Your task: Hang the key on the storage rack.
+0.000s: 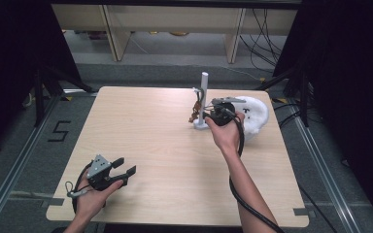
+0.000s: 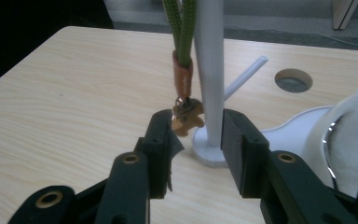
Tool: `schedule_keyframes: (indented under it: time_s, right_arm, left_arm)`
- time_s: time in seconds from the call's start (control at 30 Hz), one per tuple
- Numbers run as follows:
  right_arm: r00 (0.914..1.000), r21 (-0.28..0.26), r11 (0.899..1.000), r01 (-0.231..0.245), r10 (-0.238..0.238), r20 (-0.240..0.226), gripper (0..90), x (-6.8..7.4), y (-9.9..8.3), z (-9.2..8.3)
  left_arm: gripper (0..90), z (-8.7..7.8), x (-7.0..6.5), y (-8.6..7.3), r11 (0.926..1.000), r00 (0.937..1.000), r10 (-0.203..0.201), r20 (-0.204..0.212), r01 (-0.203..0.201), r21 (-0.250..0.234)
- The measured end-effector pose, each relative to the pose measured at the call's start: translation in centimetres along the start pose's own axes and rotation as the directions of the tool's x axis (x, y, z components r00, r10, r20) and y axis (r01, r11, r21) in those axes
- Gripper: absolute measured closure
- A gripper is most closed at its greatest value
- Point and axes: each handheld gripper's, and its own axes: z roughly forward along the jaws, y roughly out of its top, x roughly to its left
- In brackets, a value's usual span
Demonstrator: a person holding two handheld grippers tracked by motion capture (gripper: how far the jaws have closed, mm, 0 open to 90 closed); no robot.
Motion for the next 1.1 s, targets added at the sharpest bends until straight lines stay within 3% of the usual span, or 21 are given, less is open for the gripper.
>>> schedule_keyframes:
  time_s: [0.03, 0.17, 0.23, 0.27, 0.53, 0.57, 0.6, 0.83, 0.87, 0.93, 1.03, 1.07, 1.1]
  right_arm:
    - [0.9997, -0.002, 1.0, 0.024, -0.024, 0.002, 63.4, -0.2, -0.1, -0.2]
    - [0.9999, 0.004, 1.0, 0.012, -0.012, 0.006, 60.2, -0.5, -0.9, -0.9]
    - [0.9995, 0.004, 1.0, 0.031, -0.031, 0.008, 58.7, -0.9, -1.3, -1.3]
    - [0.9998, 0.002, 1.0, 0.015, -0.015, 0.016, 58.0, -0.9, -1.5, -1.5]
    - [0.9991, -0.001, 1.0, 0.028, -0.028, 0.031, 54.8, -2.4, -3.3, -3.4]
    - [0.9993, 0.005, 1.0, 0.001, -0.001, 0.039, 54.5, -2.3, -3.6, -3.7]
    - [0.9988, -0.002, 1.0, 0.028, -0.028, 0.041, 54.3, -2.8, -3.8, -3.8]
    - [0.9978, 0.003, 1.0, 0.006, -0.007, 0.066, 53.4, -4.1, -5.6, -5.4]
    - [0.997, 0.001, 1.0, 0.021, -0.021, 0.074, 53.3, -4.5, -5.9, -5.7]
    - [0.9967, 0.011, 1.0, -0.004, 0.003, 0.081, 53.0, -4.6, -6.4, -6.2]
    - [0.9965, 0.006, 1.0, 0.001, -0.001, 0.084, 52.6, -5.3, -7.6, -6.8]
    - [0.9942, 0.015, 0.999, -0.048, 0.046, 0.097, 52.5, -5.0, -7.9, -7.0]
    - [0.9953, 0.011, 1.0, -0.005, 0.004, 0.097, 52.5, -5.6, -8.2, -7.1]
  left_arm:
    - [37.5, 0.0, 0.0, 0.0, 1.0, 1.0, 0.001, -0.002, -0.001, -0.003]
    - [37.4, 0.0, 0.0, 0.1, 0.9999, 0.9999, 0.008, -0.011, -0.008, -0.007]
    - [37.3, 0.0, 0.1, 0.1, 0.9999, 0.9998, 0.012, -0.015, -0.012, -0.007]
    - [37.2, 0.0, 0.1, 0.0, 0.9999, 0.9998, 0.015, -0.016, -0.015, -0.006]
    - [36.8, 0.1, 0.1, 0.0, 0.9995, 0.9993, 0.031, -0.022, -0.031, -0.01]
    - [36.7, 0.1, 0.1, 0.0, 0.9993, 0.9991, 0.035, -0.023, -0.035, -0.01]
    - [36.5, 0.0, 0.1, 0.0, 0.9993, 0.9988, 0.038, -0.031, -0.038, -0.006]
    - [35.5, 0.1, 0.2, 0.0, 0.9987, 0.9975, 0.05, -0.05, -0.051, -0.01]
    - [35.4, 0.1, 0.2, -0.1, 0.9986, 0.9975, 0.05, -0.049, -0.051, -0.013]
    - [35.4, 0.2, 0.2, -0.1, 0.9986, 0.9977, 0.048, -0.048, -0.049, -0.017]
    - [35.4, 0.1, 0.3, -0.1, 0.9984, 0.9968, 0.054, -0.058, -0.055, -0.008]
    - [35.4, 0.1, 0.3, -0.1, 0.9984, 0.9967, 0.054, -0.06, -0.055, -0.009]
    - [35.4, 0.1, 0.3, -0.1, 0.9985, 0.9966, 0.054, -0.062, -0.055, -0.011]
